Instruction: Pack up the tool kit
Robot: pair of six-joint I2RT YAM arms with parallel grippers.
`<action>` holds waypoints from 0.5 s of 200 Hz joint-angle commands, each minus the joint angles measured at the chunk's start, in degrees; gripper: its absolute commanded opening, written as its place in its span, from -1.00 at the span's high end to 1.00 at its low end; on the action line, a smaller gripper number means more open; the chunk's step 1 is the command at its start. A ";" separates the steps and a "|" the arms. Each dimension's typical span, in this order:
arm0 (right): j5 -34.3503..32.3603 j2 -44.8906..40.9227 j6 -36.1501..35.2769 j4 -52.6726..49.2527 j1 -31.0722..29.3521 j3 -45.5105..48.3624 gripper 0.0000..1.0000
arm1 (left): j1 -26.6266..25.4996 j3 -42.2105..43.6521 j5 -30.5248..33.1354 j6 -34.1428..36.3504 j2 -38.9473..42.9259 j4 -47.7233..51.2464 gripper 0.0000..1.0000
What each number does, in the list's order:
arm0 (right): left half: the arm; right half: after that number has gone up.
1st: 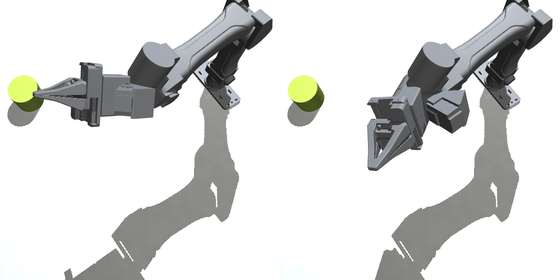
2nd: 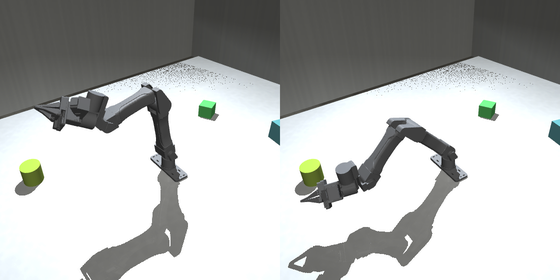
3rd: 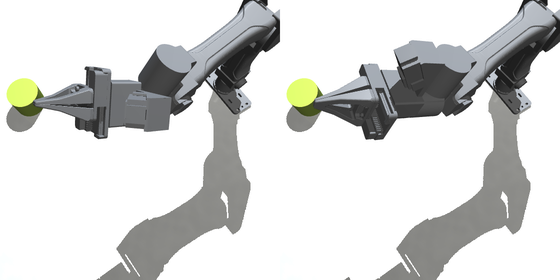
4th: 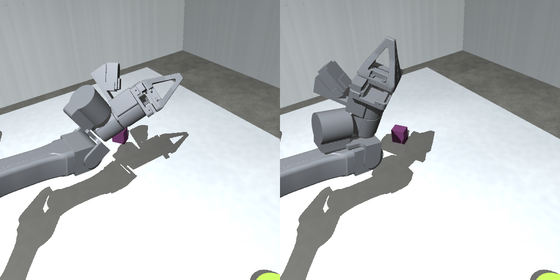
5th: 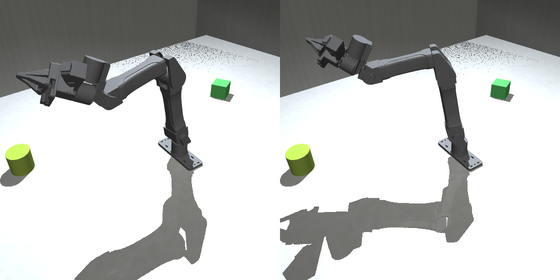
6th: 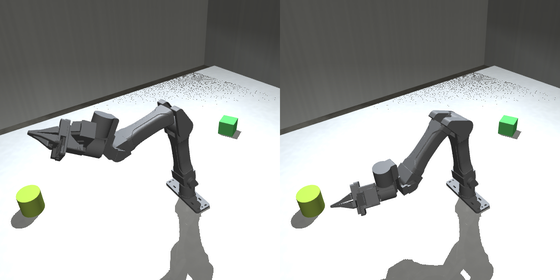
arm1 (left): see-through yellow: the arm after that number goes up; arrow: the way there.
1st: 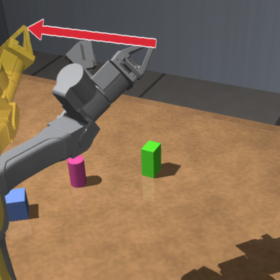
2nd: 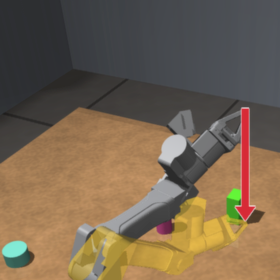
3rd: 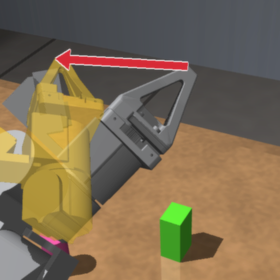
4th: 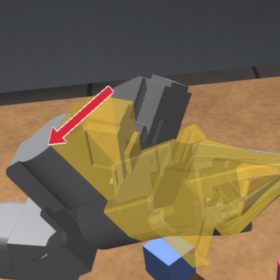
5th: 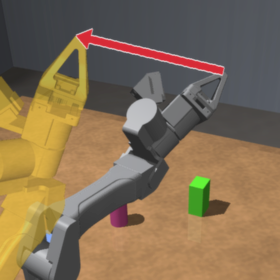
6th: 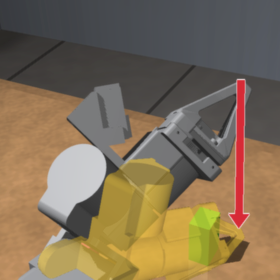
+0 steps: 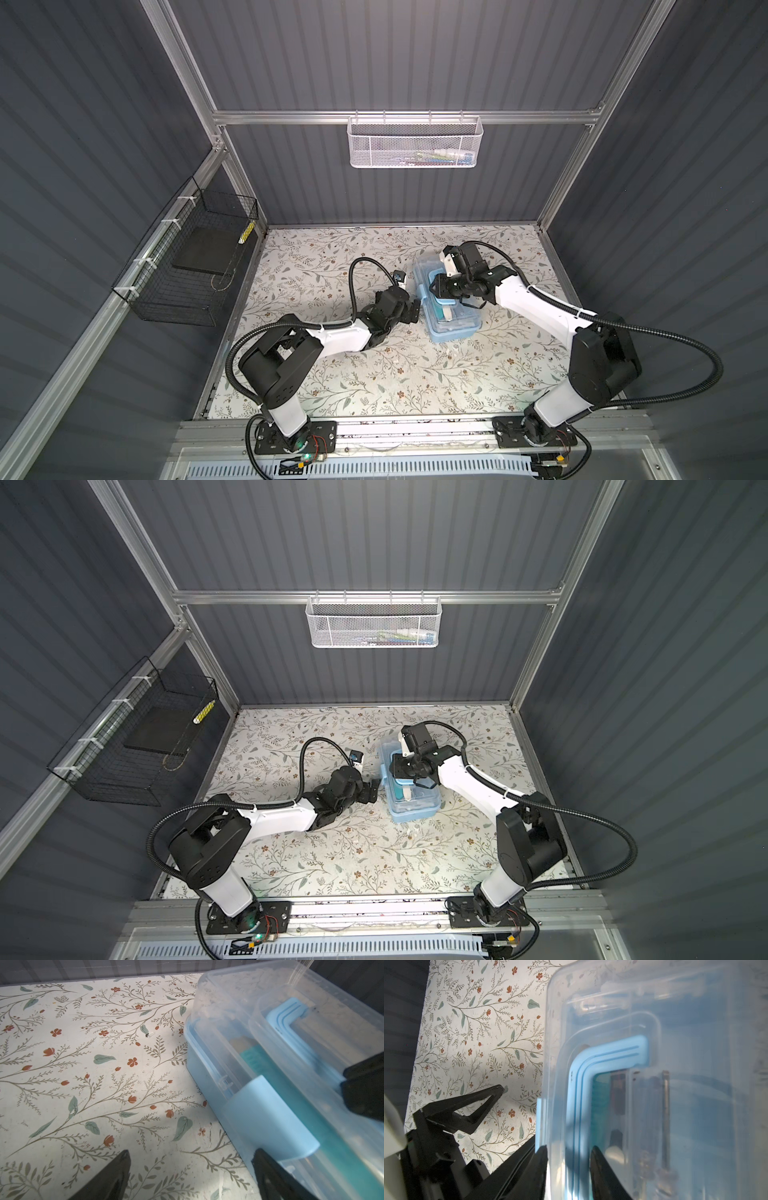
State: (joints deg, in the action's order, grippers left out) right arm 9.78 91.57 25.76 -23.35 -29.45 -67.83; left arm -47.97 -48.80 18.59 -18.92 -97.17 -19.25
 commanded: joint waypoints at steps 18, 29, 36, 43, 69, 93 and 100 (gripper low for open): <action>5.43 1.07 -1.06 0.71 0.83 2.43 0.26 | -1.32 -2.61 -2.74 -0.73 -1.44 -1.23 -0.86; 6.67 0.74 -2.69 0.76 1.27 3.60 0.31 | -1.58 -2.93 -2.85 -0.69 -1.40 -0.92 -0.86; 7.21 0.27 -3.94 0.81 1.49 4.52 0.35 | -1.69 -3.06 -2.90 -0.68 -1.28 -0.66 -0.85; 7.58 -0.10 -4.99 0.76 1.82 5.49 0.36 | -1.83 -3.06 -2.86 -0.68 -1.14 -0.49 -0.85; 11.41 -2.03 -8.33 0.77 3.15 9.09 0.44 | -2.77 -3.52 -3.10 -0.64 -1.04 -0.12 -0.85; 14.69 -3.61 -10.39 0.73 4.34 11.70 0.44 | -3.90 -4.06 -3.10 -0.94 -1.18 0.11 -0.85; 15.64 -3.99 -10.73 0.70 4.77 12.38 0.44 | -4.25 -4.32 -2.99 -1.10 -1.27 0.30 -0.85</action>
State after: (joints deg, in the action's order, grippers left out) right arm 18.85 87.33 18.50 -16.69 -25.02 -59.57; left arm -49.43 -49.89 18.85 -18.96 -97.47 -17.43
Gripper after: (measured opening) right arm 0.279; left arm 0.925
